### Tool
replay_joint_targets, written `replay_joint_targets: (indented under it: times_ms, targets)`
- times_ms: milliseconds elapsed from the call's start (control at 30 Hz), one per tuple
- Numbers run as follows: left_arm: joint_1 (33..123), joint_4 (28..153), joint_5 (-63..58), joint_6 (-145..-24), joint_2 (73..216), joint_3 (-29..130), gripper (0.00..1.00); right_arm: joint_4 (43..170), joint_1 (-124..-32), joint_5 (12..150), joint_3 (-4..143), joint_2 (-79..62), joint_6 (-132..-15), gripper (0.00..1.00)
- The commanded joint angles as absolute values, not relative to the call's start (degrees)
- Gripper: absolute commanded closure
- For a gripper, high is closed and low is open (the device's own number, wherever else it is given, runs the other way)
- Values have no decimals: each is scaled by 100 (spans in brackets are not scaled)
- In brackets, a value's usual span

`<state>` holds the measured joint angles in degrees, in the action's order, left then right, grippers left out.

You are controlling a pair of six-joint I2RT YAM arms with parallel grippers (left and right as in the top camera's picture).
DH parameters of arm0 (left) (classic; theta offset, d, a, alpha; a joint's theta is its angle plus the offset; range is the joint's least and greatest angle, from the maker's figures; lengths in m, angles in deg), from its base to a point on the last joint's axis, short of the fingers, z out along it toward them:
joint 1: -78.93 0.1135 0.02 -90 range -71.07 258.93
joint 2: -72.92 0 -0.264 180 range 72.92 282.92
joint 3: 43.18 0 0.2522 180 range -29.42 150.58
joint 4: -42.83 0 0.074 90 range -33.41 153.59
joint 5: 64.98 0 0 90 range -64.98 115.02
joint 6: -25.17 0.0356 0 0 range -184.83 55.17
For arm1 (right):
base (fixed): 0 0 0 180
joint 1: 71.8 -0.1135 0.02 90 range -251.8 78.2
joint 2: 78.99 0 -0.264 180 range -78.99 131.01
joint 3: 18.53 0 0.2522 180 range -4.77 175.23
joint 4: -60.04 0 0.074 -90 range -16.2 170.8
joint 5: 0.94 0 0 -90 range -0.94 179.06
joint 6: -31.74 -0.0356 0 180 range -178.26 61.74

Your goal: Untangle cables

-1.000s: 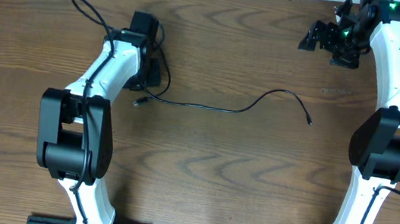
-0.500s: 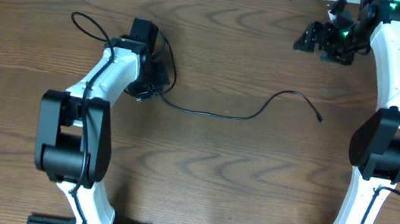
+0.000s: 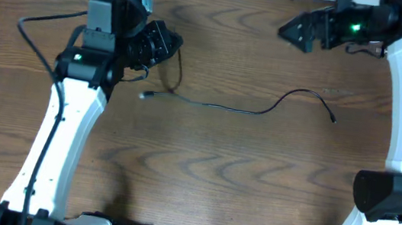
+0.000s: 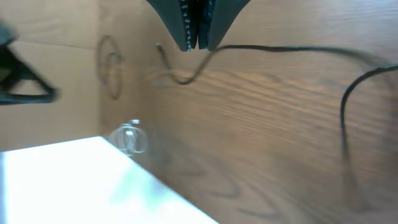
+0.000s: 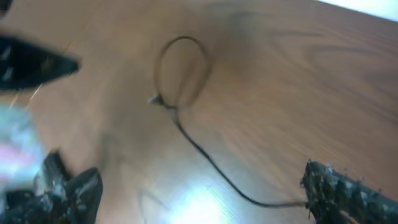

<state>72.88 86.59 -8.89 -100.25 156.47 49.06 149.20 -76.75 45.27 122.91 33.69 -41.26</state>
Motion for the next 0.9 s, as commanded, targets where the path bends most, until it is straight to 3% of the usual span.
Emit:
replay_joint_targets:
  times_ms: [0,167,267,467,867]
  targets:
    - [7308,8532,-1472,-10508,15594,4947,93,15206,-7979,3738,12267,3539,-2518,1]
    - [7308,8600,-1188,-10371,15638,4945,92,15270,-8243,3850,12267,3616,-2310,1]
    - [7308,9243,82,-10152,15699,4943,92,15272,-8250,4033,12262,3644,-2550,1]
    - [7308,9785,2243,-10152,16232,4659,61,15315,-8250,4464,12260,3644,-2843,1]
    - [7308,8602,2250,-9291,18339,4643,59,15447,-8250,4482,12260,3644,-2843,1]
